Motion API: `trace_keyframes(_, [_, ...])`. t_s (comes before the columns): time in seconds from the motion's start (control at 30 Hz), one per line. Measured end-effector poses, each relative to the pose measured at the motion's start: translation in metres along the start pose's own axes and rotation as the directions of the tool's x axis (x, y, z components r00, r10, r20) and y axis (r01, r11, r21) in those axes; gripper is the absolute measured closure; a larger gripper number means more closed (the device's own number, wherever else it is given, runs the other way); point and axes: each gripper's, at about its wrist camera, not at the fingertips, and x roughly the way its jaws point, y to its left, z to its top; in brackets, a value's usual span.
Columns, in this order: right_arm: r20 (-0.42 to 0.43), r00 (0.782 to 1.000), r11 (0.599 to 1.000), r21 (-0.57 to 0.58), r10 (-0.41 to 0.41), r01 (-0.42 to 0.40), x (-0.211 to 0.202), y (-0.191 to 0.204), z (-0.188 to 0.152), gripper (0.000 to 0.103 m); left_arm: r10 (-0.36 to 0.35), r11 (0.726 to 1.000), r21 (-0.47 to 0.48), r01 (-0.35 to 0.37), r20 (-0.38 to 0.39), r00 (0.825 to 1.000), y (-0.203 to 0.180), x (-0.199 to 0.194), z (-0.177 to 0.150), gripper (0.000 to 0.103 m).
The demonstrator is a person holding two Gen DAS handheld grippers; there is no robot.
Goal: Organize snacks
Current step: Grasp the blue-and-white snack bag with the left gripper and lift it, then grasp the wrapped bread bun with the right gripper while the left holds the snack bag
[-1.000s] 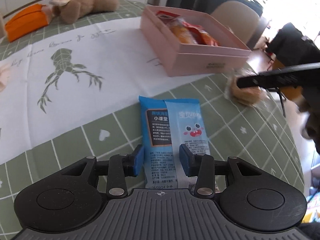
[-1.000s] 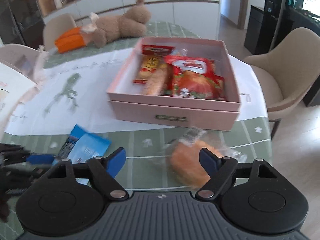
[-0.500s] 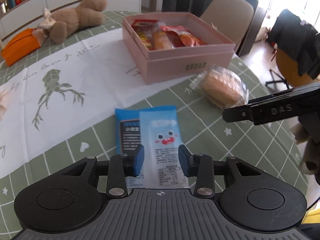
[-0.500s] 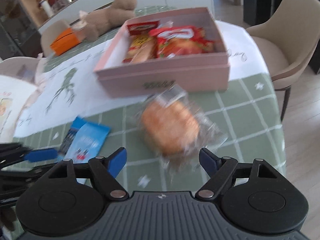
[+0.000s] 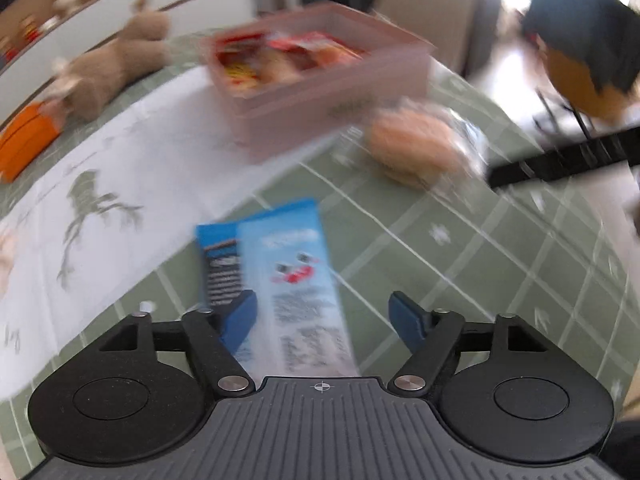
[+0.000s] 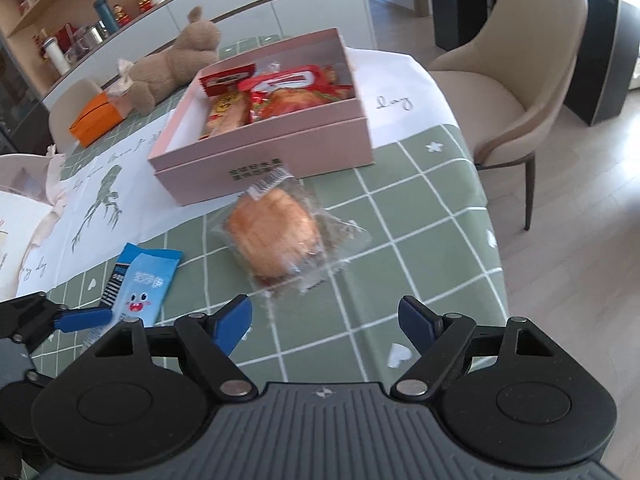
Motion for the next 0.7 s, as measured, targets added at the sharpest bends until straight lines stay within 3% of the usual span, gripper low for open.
trace_keyframes(0.1, [0.016, 1.000, 1.000, 0.000, -0.009, 0.009, -0.004, -0.002, -0.004, 0.022, 0.065, 0.995, -0.071, -0.067, -0.024, 0.998, 0.021, 0.005, 0.002, 0.025])
trace_keyframes(0.2, [0.015, 1.000, 1.000, -0.007, -0.011, 0.012, -0.004, -0.003, -0.010, 0.022, 0.007, 0.992, -0.128, -0.015, -0.061, 0.998, 0.032, 0.014, 0.004, 0.023])
trace_keyframes(0.33, [0.007, 1.000, 0.997, -0.067, -0.029, 0.029, 0.003, 0.006, -0.017, 0.022, 0.007, 0.990, -0.142, -0.018, -0.082, 0.997, 0.031, 0.027, 0.006, 0.012])
trace_keyframes(0.43, [0.052, 0.996, 0.983, -0.167, -0.071, 0.079, 0.001, 0.020, -0.019, 0.022, 0.010, 0.982, -0.189, -0.024, -0.073, 0.997, 0.035, 0.030, 0.007, 0.014])
trace_keyframes(0.5, [0.092, 0.993, 0.969, -0.228, -0.079, 0.098, -0.004, 0.029, -0.018, 0.021, -0.023, 0.975, -0.221, 0.008, -0.065, 0.998, 0.041, 0.026, 0.006, 0.014])
trace_keyframes(0.7, [0.105, 0.994, 0.958, -0.285, -0.004, 0.034, -0.005, 0.044, 0.006, 0.018, -0.083, 0.964, -0.256, 0.071, -0.036, 0.996, 0.044, -0.003, -0.011, 0.014])
